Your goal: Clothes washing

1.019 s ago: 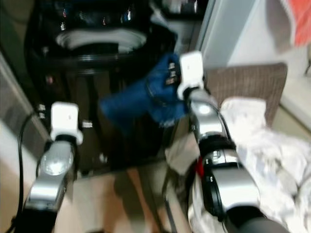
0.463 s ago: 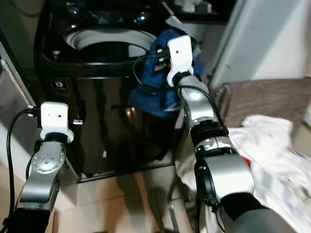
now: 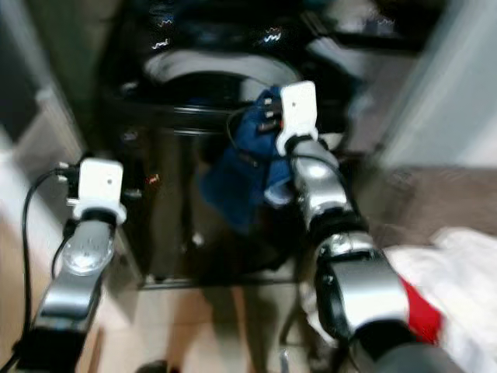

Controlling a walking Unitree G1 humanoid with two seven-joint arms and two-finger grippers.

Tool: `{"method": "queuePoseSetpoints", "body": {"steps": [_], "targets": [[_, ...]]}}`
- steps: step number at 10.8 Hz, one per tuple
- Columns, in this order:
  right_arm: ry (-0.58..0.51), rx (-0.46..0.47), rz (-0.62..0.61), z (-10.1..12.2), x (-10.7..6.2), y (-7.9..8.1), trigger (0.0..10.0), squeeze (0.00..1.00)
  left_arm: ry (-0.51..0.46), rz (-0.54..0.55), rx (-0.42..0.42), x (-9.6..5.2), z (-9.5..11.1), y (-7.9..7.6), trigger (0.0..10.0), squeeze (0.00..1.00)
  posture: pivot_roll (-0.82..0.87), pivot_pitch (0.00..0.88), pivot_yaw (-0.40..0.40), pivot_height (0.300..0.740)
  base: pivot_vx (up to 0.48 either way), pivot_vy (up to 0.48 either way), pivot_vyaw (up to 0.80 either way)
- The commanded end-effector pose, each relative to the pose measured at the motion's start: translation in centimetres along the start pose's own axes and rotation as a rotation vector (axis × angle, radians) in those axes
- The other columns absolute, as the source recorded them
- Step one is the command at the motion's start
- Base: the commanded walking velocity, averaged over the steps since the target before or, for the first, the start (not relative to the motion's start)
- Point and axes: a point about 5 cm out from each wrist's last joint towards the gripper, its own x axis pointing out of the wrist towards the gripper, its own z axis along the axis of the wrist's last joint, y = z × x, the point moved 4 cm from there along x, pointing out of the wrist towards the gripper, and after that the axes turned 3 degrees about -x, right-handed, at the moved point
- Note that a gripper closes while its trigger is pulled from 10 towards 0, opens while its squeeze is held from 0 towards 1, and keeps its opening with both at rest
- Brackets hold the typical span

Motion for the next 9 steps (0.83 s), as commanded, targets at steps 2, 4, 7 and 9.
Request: {"method": "queuePoseSetpoints", "body": {"steps": [2, 4, 7, 9], "targets": [[-0.01, -0.042, -0.024, 0.4, -0.1, -1.0, 10.0, 0.0, -0.019, -0.047, -0.02, -0.1, 0.5, -1.1, 10.0, 0.0, 0.05, 0.0, -0.065, 0.74, 0.0, 0.0, 0.0], [-0.068, -0.097, -0.027, 1.9, 0.1, -1.1, 10.0, 0.0, -0.061, -0.071, -0.059, -0.3, 1.4, -1.4, 10.0, 0.0, 0.05, 0.0, -0.063, 0.74, 0.442, 0.0, 0.0], [-0.158, -0.14, -0.055, 5.5, 1.3, -2.1, 10.0, 0.0, -0.067, -0.08, -0.07, -0.2, 1.6, -1.6, 10.0, 0.0, 0.04, 0.0, -0.058, 0.74, 0.48, 0.0, 0.0], [-0.181, -0.144, -0.069, 6.9, 1.7, -2.5, 10.0, 0.0, -0.071, -0.083, -0.072, -0.1, 1.6, -1.6, 10.0, 0.0, 0.05, 0.0, -0.06, 0.74, 0.48, 0.0, 0.0]]}}
